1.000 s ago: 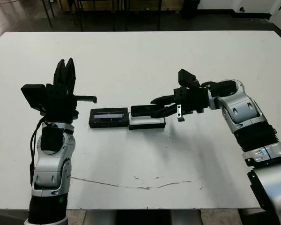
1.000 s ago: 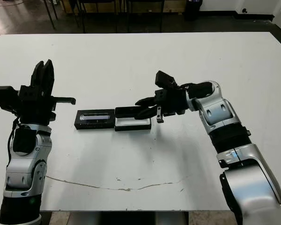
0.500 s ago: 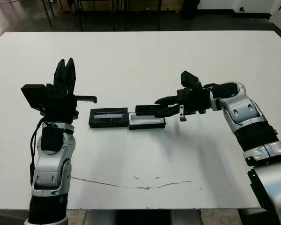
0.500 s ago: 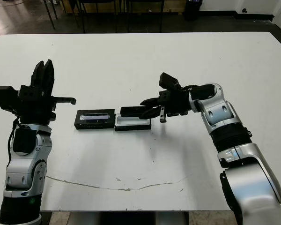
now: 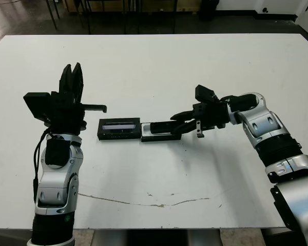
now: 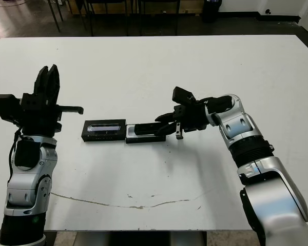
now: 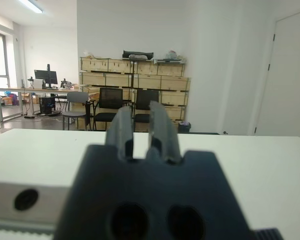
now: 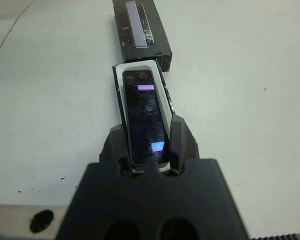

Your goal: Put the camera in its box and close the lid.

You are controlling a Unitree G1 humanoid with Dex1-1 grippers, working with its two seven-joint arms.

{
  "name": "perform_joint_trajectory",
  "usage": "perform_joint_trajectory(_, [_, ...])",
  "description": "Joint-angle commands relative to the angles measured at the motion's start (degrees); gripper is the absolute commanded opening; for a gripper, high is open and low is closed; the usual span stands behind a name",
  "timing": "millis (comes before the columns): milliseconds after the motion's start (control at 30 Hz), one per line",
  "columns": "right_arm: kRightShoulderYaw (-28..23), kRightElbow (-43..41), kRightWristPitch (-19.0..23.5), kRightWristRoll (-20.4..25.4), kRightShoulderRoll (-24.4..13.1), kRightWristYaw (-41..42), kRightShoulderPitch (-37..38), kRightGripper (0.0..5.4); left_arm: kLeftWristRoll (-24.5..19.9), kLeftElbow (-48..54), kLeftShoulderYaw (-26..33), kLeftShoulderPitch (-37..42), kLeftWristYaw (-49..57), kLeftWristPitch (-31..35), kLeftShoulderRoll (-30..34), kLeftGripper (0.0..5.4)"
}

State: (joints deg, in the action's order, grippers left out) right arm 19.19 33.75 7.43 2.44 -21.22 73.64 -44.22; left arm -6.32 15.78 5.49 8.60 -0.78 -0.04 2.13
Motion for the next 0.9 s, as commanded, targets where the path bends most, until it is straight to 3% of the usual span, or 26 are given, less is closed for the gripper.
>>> perform_joint_trajectory(33, [0.6,1.5,-0.6,-1.0,0.2,0.4,0.2,0.09,0.3,-0.5,-0.1,-1.4,-0.1,0.1,0.2,0.00])
perform_joint_trajectory(900, [2.7,1.4,0.6,-3.8,4.4,-2.6,-0.9,0.09,0.4,-0.3,-0.7,-2.0,0.6,-0.2,-0.5,0.00])
